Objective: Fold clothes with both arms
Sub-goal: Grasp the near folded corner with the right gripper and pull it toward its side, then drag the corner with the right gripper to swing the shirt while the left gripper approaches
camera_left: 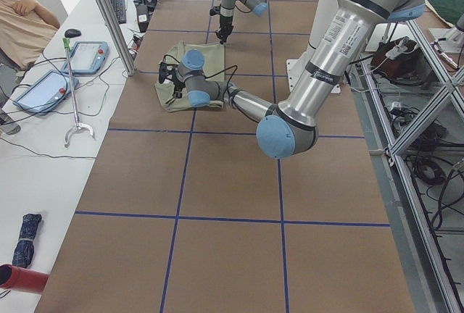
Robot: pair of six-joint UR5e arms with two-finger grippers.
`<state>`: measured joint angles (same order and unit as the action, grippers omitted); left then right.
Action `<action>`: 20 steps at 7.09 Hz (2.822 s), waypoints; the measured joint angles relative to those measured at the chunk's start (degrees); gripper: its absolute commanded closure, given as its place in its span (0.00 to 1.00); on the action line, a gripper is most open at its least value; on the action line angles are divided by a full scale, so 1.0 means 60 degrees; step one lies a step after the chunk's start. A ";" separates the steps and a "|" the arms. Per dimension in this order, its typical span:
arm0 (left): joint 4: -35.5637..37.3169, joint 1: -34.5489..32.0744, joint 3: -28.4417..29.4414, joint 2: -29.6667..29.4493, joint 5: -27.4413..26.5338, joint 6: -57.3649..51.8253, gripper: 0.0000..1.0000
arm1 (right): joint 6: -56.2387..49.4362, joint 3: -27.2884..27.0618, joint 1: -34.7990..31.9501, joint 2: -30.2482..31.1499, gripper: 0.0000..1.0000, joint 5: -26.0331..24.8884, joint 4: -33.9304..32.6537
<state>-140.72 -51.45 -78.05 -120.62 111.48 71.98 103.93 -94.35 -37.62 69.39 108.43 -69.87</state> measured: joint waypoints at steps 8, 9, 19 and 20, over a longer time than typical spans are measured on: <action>0.0059 -0.0104 -0.0222 0.0049 0.0029 0.0006 0.38 | -0.0033 -0.0399 -0.0020 0.0169 1.00 0.0109 -0.0009; 0.0060 -0.0102 -0.0277 0.0094 0.0029 0.0006 0.38 | -0.0023 -0.0522 -0.0024 0.0255 1.00 0.0101 -0.0013; 0.0078 -0.0088 -0.1268 0.0811 0.0059 0.0095 0.38 | 0.1078 -0.4416 0.1729 0.3646 1.00 0.0481 -0.0102; 0.0084 -0.0086 -0.1447 0.0932 0.0146 0.0112 0.38 | 0.1273 -0.4643 0.1941 0.3883 1.00 0.0865 -0.0102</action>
<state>-140.22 -51.96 -86.73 -115.03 112.35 72.65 111.57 -122.20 -25.97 92.69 113.62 -70.49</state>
